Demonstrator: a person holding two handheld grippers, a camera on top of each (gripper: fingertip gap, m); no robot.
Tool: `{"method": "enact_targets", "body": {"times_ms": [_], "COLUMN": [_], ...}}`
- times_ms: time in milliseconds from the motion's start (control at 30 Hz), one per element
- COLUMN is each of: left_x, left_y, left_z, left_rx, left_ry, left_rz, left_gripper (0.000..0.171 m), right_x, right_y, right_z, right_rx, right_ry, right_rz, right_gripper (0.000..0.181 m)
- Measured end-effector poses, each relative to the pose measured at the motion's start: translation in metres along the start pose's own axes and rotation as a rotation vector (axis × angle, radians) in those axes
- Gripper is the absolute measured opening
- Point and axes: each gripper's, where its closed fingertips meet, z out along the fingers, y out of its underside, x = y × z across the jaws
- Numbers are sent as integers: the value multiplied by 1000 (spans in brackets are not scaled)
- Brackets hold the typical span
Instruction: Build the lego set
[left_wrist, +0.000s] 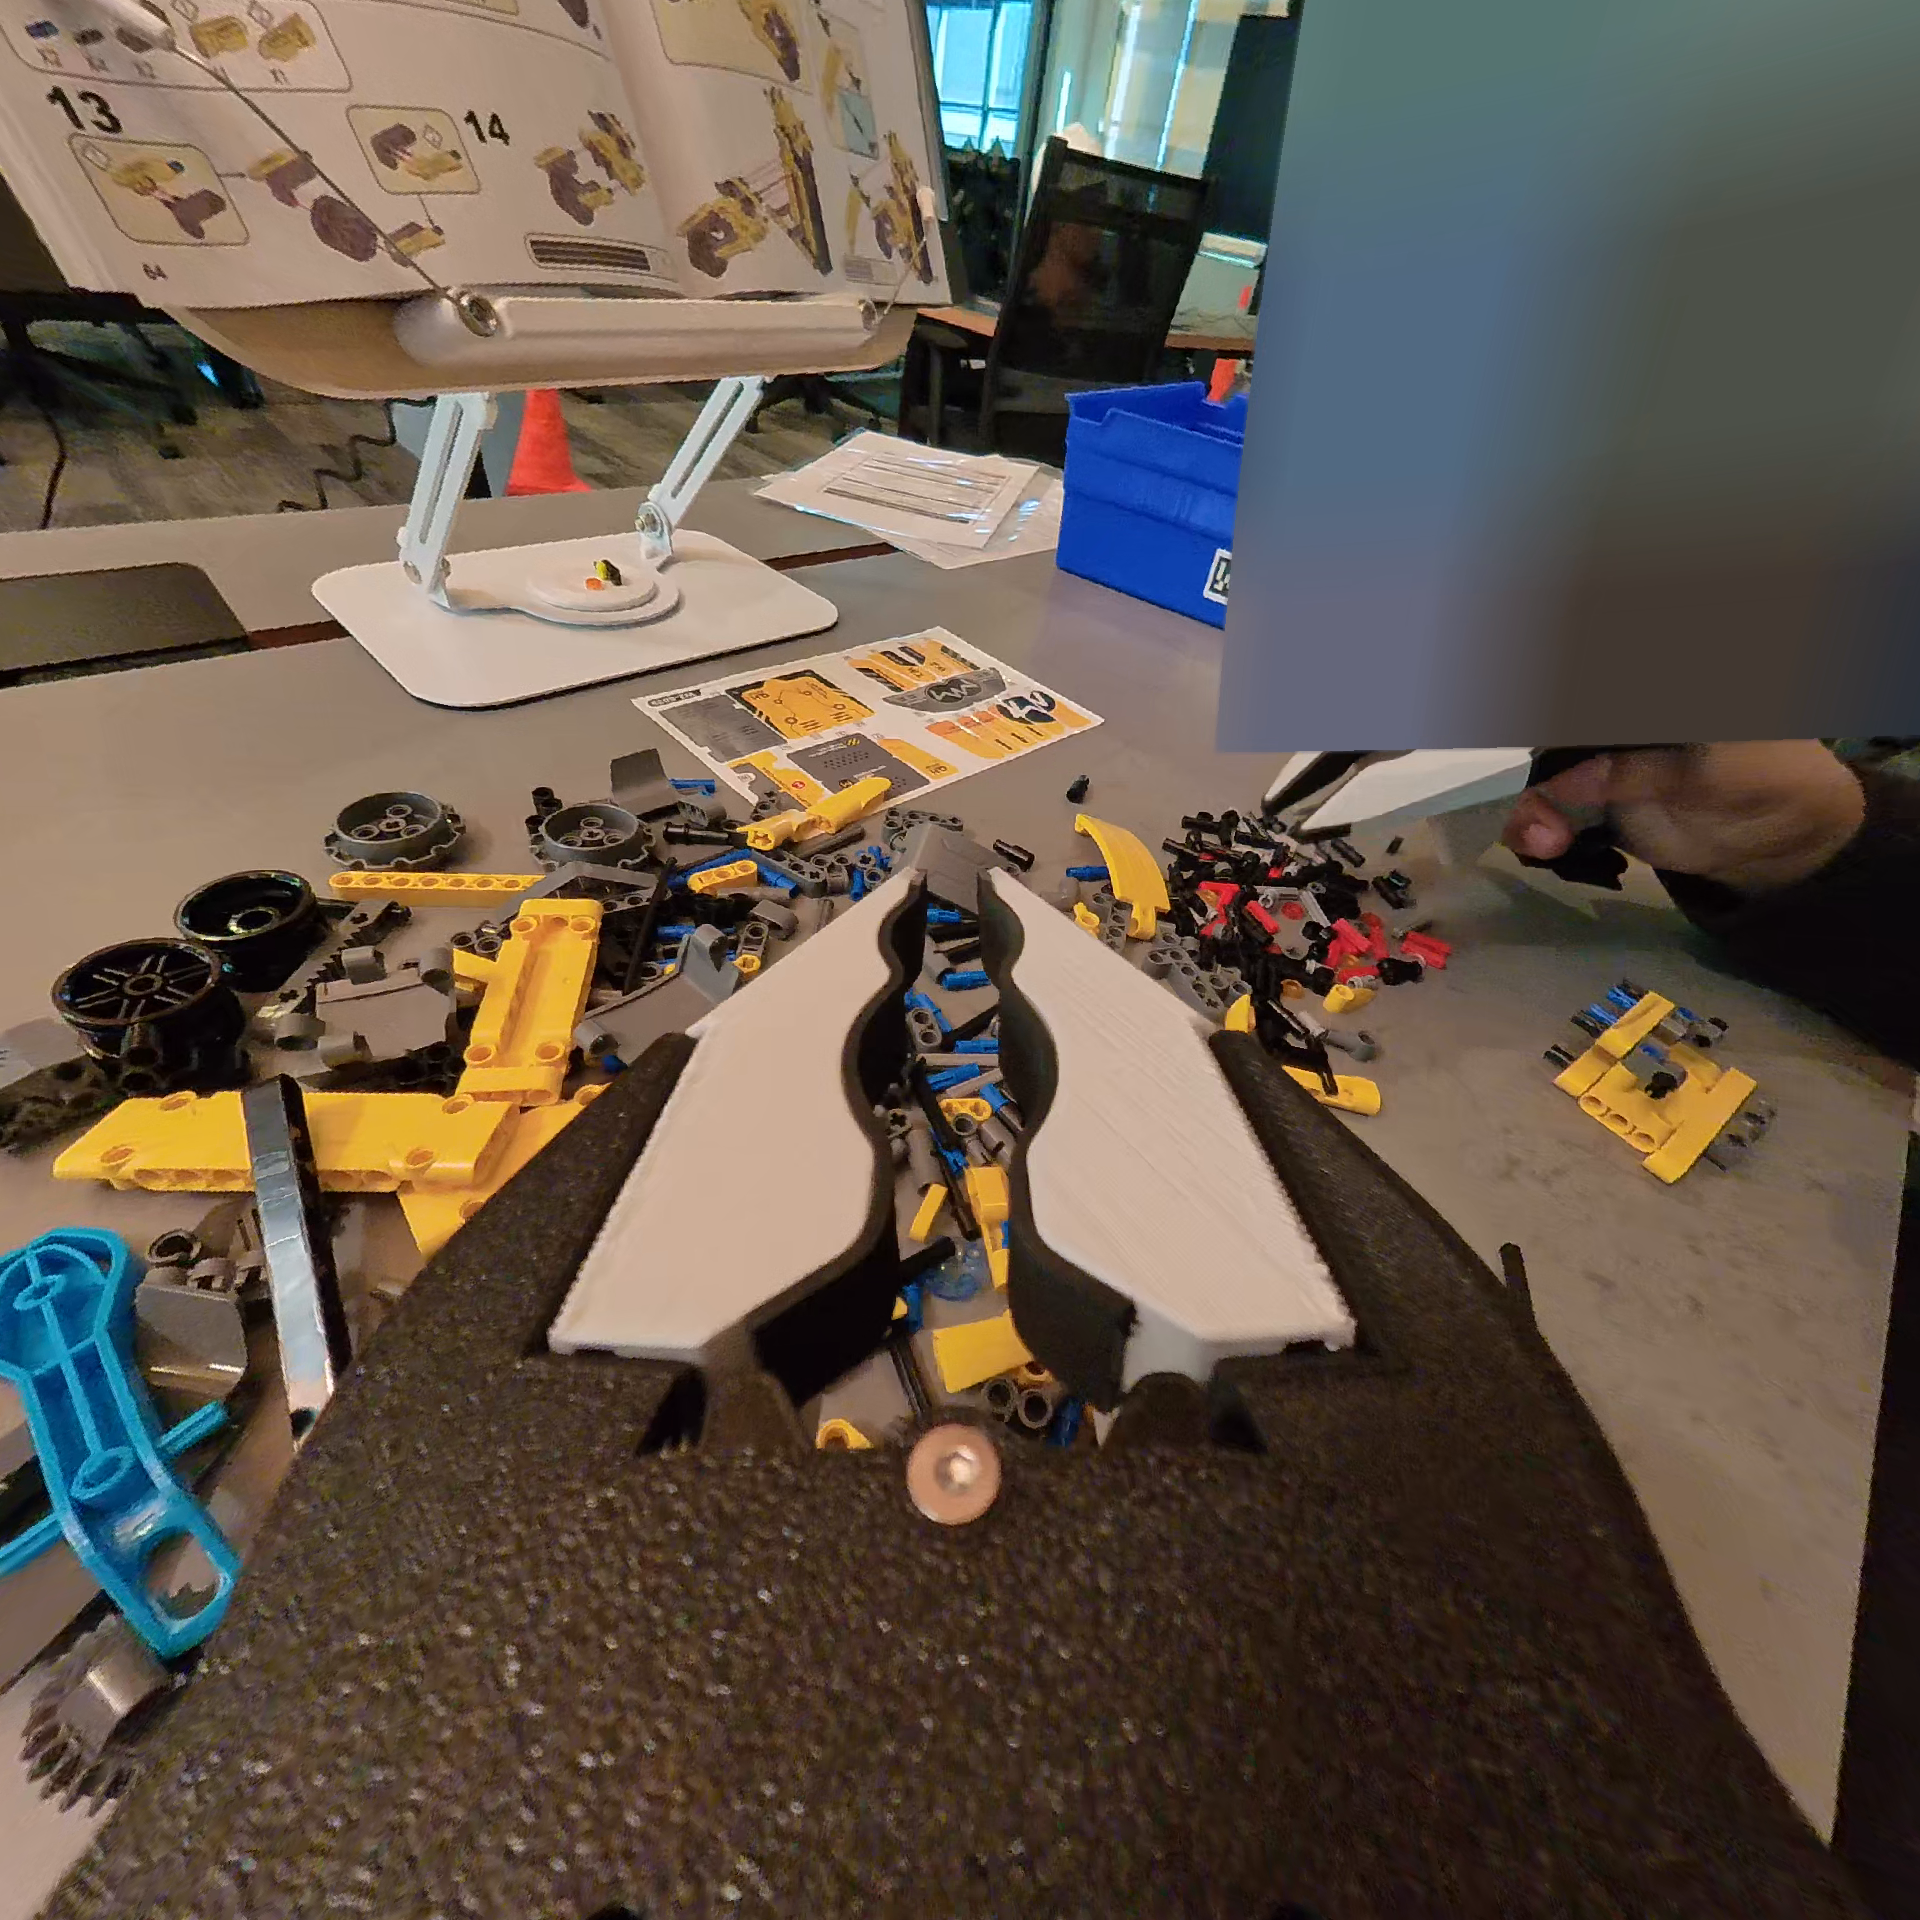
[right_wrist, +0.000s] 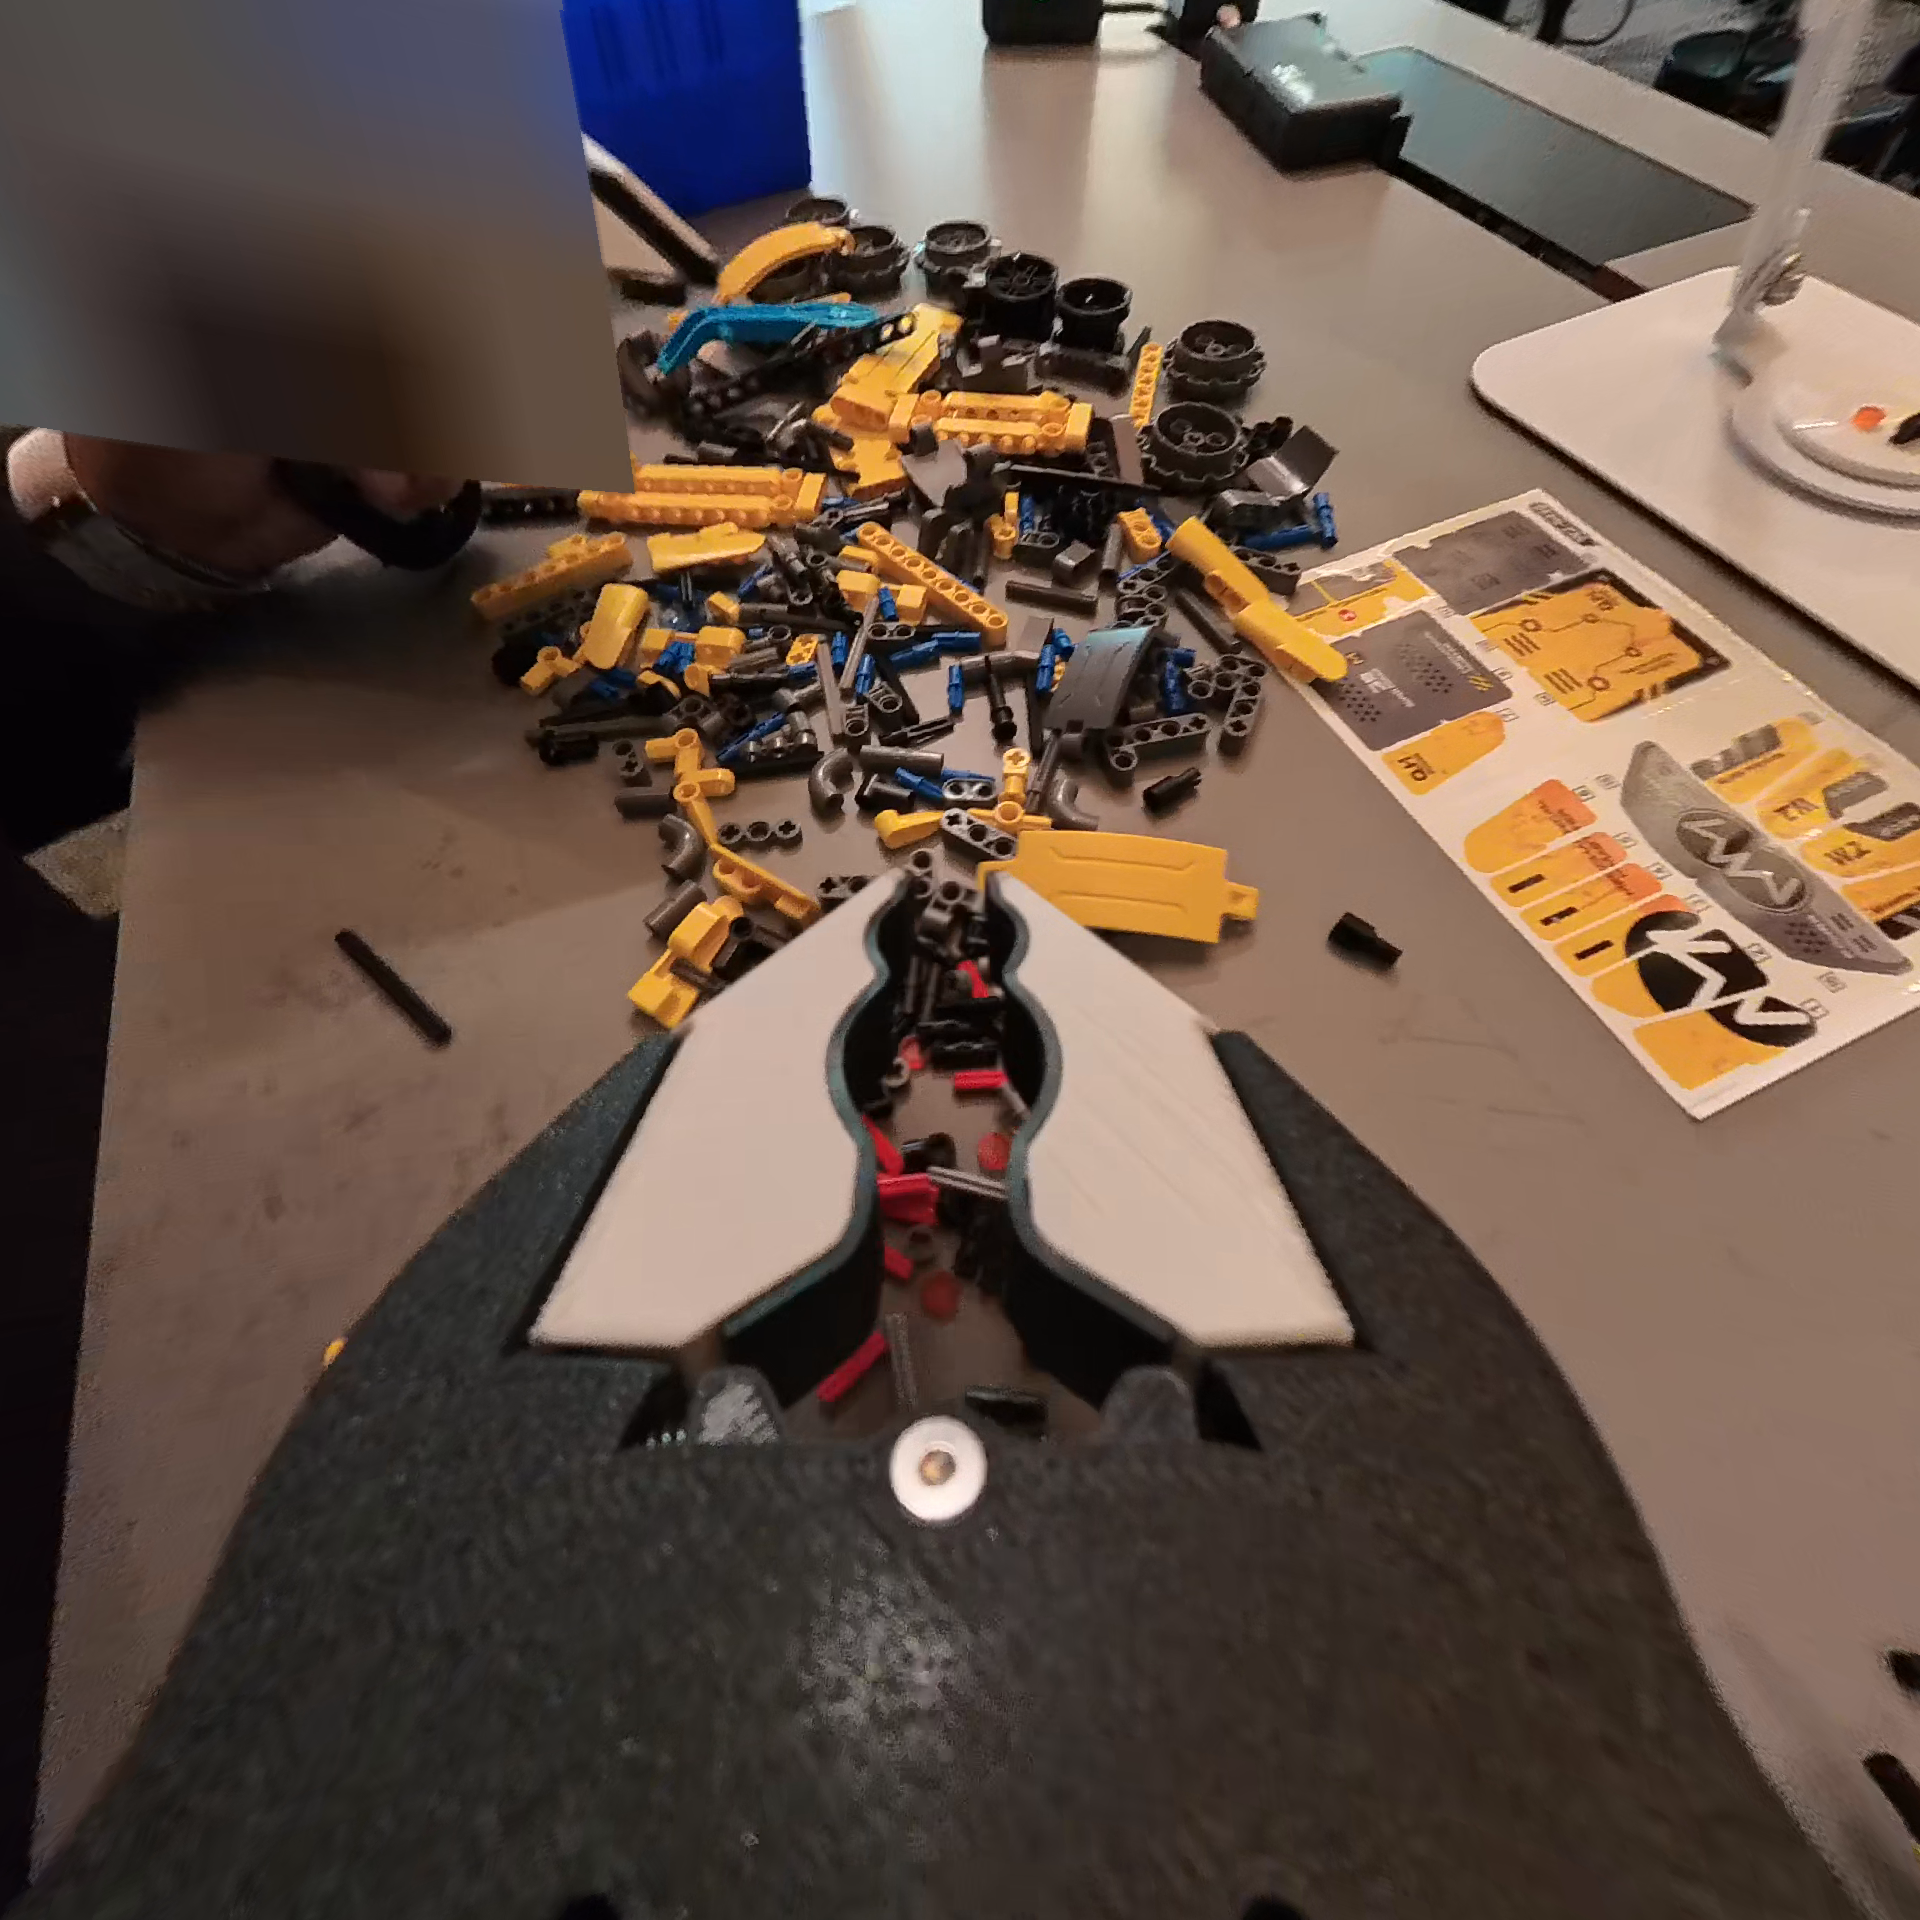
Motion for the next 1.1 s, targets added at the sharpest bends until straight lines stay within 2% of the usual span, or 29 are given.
{"method": "enact_targets", "body": {"times_ms": [233,567,1100], "left_x": [-4,-9,-13], "left_y": [-5,-10,-11], "left_z": [-2,-4,-5], "left_rx": [25,50,57], "left_ry": [-10,-19,-37], "left_rz": [-16,-19,-12], "left_gripper": [9,9,9], "right_x": [21,8,8], "right_y": [6,10,10], "right_z": [2,10,10], "right_rx": [38,14,18], "right_ry": [15,-143,-175], "right_rz": [99,158,191], "right_gripper": [13,15,17]}}
